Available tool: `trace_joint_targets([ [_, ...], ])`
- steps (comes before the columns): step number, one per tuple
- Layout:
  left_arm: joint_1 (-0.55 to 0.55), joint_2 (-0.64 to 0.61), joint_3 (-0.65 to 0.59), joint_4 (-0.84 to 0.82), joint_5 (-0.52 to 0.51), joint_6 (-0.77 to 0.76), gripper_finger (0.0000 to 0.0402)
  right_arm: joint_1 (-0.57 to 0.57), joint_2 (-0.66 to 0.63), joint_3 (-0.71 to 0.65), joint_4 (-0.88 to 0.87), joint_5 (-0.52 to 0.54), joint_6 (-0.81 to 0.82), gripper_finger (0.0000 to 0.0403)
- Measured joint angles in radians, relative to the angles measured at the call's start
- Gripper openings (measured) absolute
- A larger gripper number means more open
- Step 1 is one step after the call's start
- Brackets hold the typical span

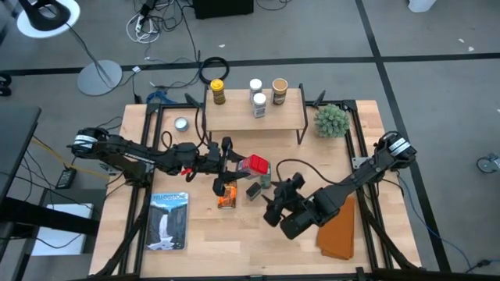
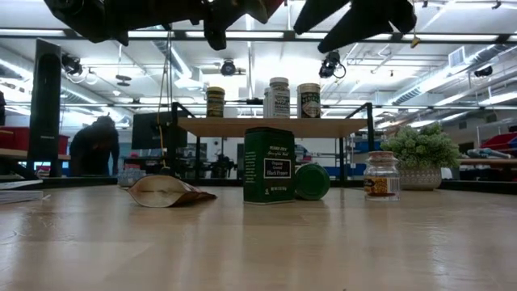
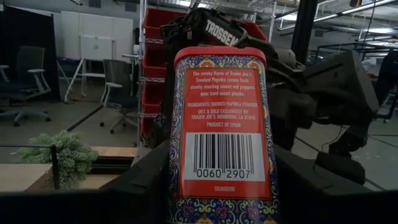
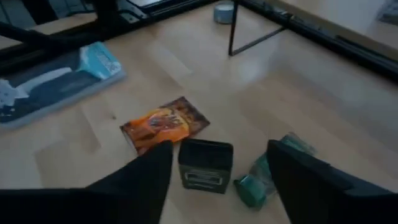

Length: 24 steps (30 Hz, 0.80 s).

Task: Shelf spices
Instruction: Put the red can seasoning on the shelf

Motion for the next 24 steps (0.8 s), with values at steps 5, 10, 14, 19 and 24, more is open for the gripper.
trace_joint_targets([
  [5,0.0,0.0,0.0,0.0,0.0,0.0,0.0208,0.012,0.0,0.0,0.074,0.059,-0.086,0.034],
  [10,0.0,0.0,0.0,0.005,0.005,-0.005,0.0208,0.048,0.0,-0.029,0.092,0.234,-0.102,0.0394],
  [14,0.0,0.0,0.0,0.025,0.044,-0.03,0.0208,0.076,0.001,-0.056,0.097,0.41,0.057,0.0375],
  [19,0.0,0.0,0.001,0.026,0.05,-0.031,0.0209,0.083,0.001,-0.062,0.121,0.421,0.112,0.0363],
  [24,0.0,0.0,0.001,0.04,0.05,-0.031,0.0209,0.056,0.001,-0.062,0.238,0.397,-0.005,0.0361],
])
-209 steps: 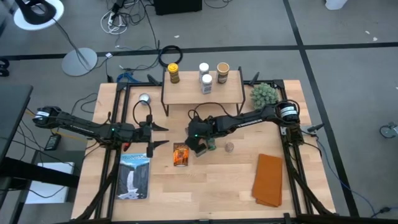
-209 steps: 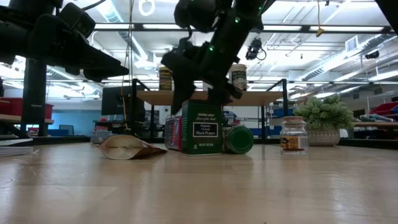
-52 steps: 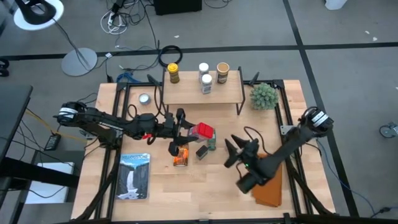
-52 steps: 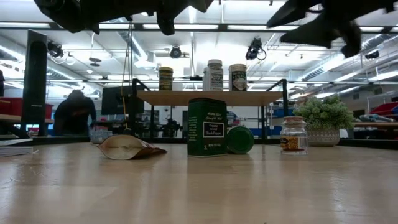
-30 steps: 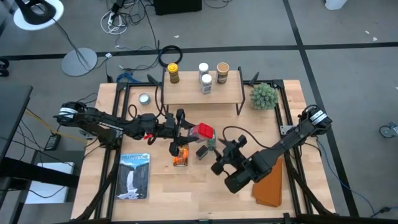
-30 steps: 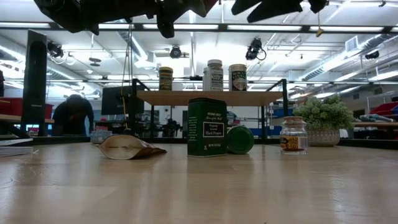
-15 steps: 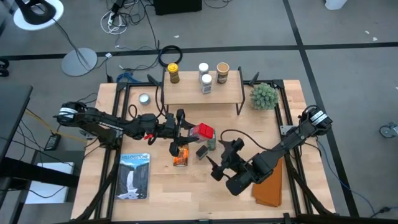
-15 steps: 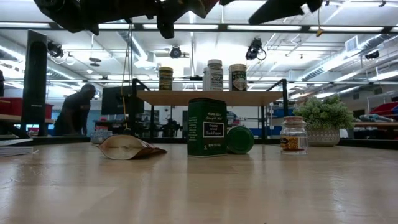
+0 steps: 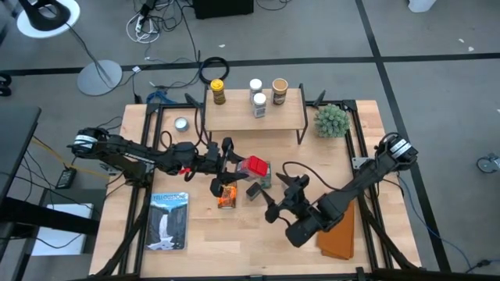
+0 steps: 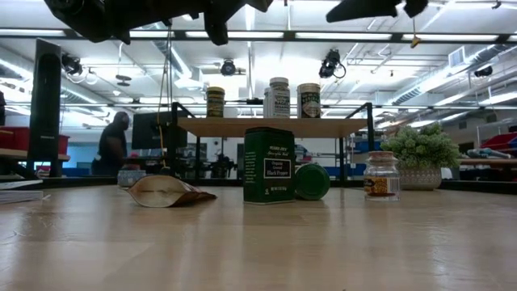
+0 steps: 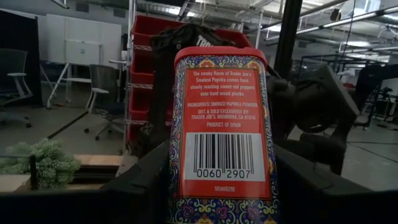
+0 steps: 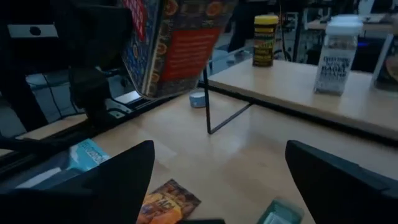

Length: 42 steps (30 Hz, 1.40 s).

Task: Shelf spices
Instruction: Put the red can seasoning on the shelf

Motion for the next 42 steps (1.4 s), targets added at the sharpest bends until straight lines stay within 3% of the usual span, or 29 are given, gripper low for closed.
trace_joint_targets([
  [5,0.0,0.0,0.0,0.002,0.001,0.0,0.0209,-0.023,-0.003,0.0,0.19,-0.006,-0.253,0.0359],
  [8,0.0,0.0,0.0,0.0,0.017,0.0,0.0209,-0.025,-0.028,0.0,0.284,-0.076,-0.402,0.0354],
  [14,0.0,0.0,0.0,-0.011,0.077,-0.001,0.0209,-0.021,-0.144,0.0,0.293,-0.192,-0.566,0.034],
  [19,0.0,0.0,0.0,-0.068,0.092,-0.001,0.0209,-0.066,-0.232,0.0,0.231,-0.414,-0.574,0.0322],
  [26,-0.002,0.0,0.0,-0.136,0.09,-0.001,0.0209,-0.19,-0.246,0.0,0.156,-0.669,-0.559,0.0306],
  [36,0.001,0.001,0.0,-0.222,0.045,0.005,0.0209,-0.301,-0.246,0.0,0.069,-0.883,-0.534,0.0305],
  [42,0.007,0.001,0.0,-0.248,0.041,0.004,0.0209,-0.326,-0.246,0.0,0.059,-0.929,-0.533,0.03],
])
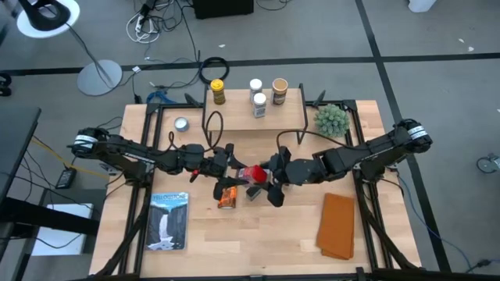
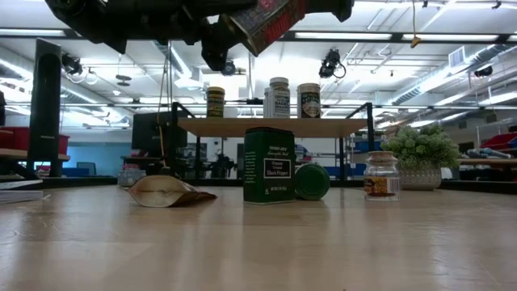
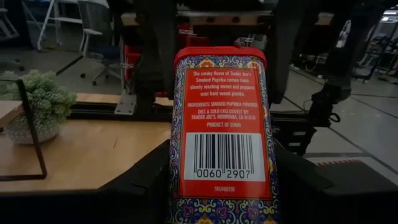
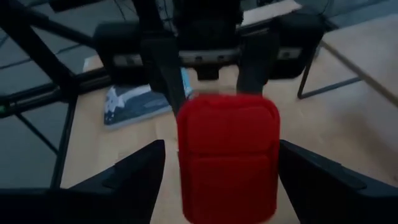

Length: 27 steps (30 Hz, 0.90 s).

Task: Shelf spices
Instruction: Put the red can seasoning on the shelf

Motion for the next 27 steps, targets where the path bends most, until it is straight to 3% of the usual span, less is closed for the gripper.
trace_joint_targets([
  [8,0.0,0.0,0.0,0.001,0.0,-0.001,0.0209,-0.006,0.0,0.0,-0.054,-0.02,0.01,0.0216],
  [20,0.0,0.0,0.0,-0.002,0.0,-0.021,0.0211,-0.004,0.0,0.0,-0.051,-0.022,0.01,0.0219],
  [27,0.0,-0.001,0.0,-0.008,-0.002,-0.03,0.0254,-0.003,0.0,0.0,-0.055,-0.019,0.01,0.022],
])
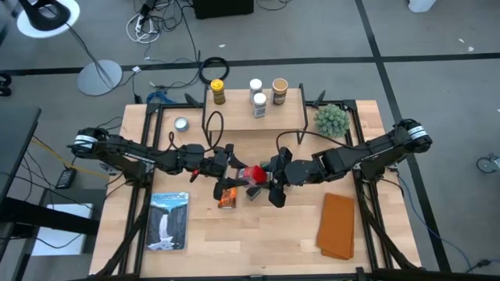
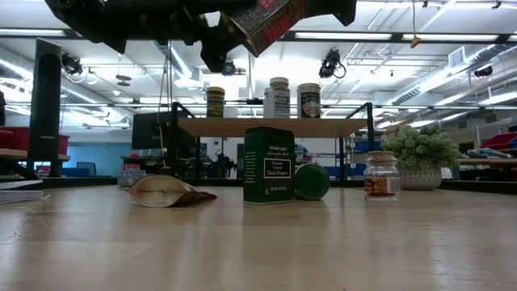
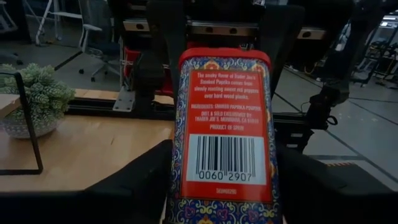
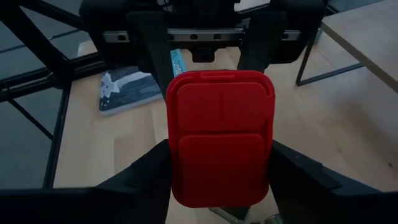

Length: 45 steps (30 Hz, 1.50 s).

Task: Shelf spices
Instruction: Put the red can seasoning on the shelf

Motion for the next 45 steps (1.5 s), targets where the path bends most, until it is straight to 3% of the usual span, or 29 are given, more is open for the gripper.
trace_joint_targets([
  [7,0.006,0.0,0.0,-0.004,0.003,0.004,0.0305,0.0,0.0,0.0,0.001,0.0,0.0,0.0225],
  [19,0.106,-0.133,0.0,-0.087,0.091,0.003,0.0309,0.0,-0.03,0.0,-0.067,0.002,0.03,0.0227],
  [27,0.13,-0.271,0.0,-0.386,0.095,0.086,0.0309,-0.043,-0.077,0.0,-0.196,-0.02,0.084,0.0226],
  [34,0.13,-0.341,-0.006,-0.491,0.082,0.12,0.0309,-0.127,-0.082,0.078,-0.35,-0.109,0.069,0.0226],
  [40,0.131,-0.461,-0.16,-0.392,-0.016,0.112,0.0309,-0.216,-0.071,0.194,-0.429,-0.141,-0.072,0.0227],
  [45,0.132,-0.581,-0.324,-0.213,-0.093,0.07,0.0309,-0.325,-0.025,0.319,-0.618,-0.149,-0.204,0.0228],
])
